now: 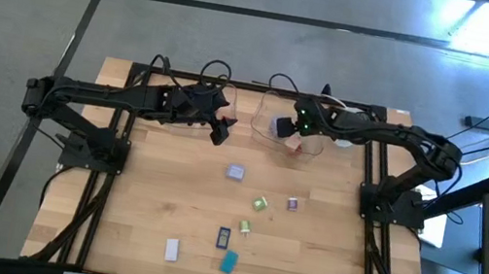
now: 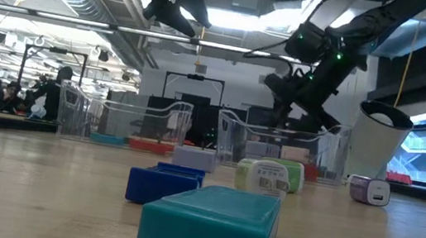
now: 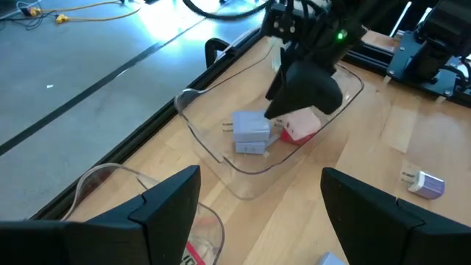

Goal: Pick & Place Office items
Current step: Put the top green charger adapter into the right transparent bin

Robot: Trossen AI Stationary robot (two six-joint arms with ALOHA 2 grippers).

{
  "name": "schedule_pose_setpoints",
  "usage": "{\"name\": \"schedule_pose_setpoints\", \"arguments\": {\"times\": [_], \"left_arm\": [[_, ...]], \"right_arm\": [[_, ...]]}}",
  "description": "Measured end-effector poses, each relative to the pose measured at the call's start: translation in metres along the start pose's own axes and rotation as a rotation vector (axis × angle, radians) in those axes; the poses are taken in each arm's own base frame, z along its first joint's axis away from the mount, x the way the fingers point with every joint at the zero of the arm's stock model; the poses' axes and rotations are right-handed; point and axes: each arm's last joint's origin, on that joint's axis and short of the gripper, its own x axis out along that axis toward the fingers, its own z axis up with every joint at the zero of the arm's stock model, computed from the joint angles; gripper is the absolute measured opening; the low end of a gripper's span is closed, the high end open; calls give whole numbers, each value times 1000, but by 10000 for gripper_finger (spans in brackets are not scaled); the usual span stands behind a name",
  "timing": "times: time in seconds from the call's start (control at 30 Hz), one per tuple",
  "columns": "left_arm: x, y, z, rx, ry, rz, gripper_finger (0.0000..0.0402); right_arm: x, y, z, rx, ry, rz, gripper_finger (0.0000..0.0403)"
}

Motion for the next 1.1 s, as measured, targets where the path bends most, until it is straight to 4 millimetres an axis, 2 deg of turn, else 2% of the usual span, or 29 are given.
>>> {"name": "schedule_pose_setpoints", "arguments": {"times": [0.23, 0.37, 0.53, 0.7, 0.93, 1.1], "left_arm": [[0, 0, 0, 0, 0, 0, 278], [0, 0, 0, 0, 0, 0, 278], [0, 0, 0, 0, 0, 1, 278], [0, 0, 0, 0, 1, 0, 278], [0, 0, 0, 0, 0, 0, 278], [0, 0, 0, 0, 0, 1, 278]], "right_arm": [[-42, 30, 31, -128, -82, 114, 273], [-67, 64, 31, -336, -86, 297, 274], [-88, 100, 9, -700, -45, 531, 274], [-97, 118, -22, -997, -13, 626, 274], [-96, 132, -59, -1241, 68, 664, 274], [-87, 140, -77, -1348, 105, 684, 274]]}}
